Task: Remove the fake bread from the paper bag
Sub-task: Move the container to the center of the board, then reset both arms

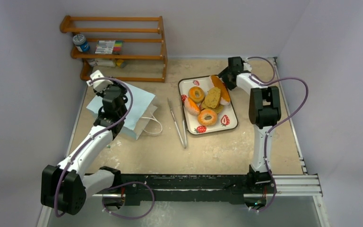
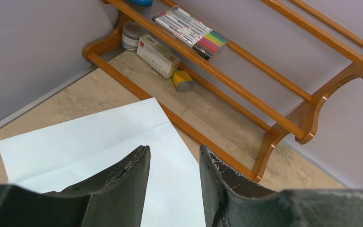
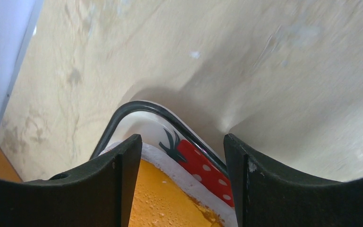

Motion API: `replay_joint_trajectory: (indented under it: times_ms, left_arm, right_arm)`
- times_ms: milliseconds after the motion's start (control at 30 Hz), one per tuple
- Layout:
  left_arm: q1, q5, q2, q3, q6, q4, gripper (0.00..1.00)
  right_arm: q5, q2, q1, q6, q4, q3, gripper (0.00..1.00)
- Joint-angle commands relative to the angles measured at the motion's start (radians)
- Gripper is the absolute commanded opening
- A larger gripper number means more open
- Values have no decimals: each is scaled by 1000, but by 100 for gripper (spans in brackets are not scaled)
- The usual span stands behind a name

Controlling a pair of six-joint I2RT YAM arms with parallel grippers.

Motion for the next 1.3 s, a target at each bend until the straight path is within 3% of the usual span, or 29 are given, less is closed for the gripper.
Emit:
replay_joint_trajectory:
  times_ms: [0,400,800,1033,1100,1267]
  left_arm:
    - [-4,-6,-55,-17,-27,7,42]
    - [-4,-18,-120,-39,-48,-38,42]
    - [-4,-20,-88,-14,-39,-61,43]
    - [-2,-18,-39,-37,39,0,43]
    - [2,-1,-17,-35,57,4,43]
    - [38,58,37,-24,62,4,43]
  right_arm:
    - [-22,-22,74,102,-133,-64,67]
    - [56,-100,185,237,-212,-91,68]
    - [172,-207,22,-172,-137,-16,75]
    - [216,-355,-45,-398,-2,-168,78]
    - [239,-394,-47,-419,10,-203,86]
    - [263,-499,-47,-443,34,-290,92]
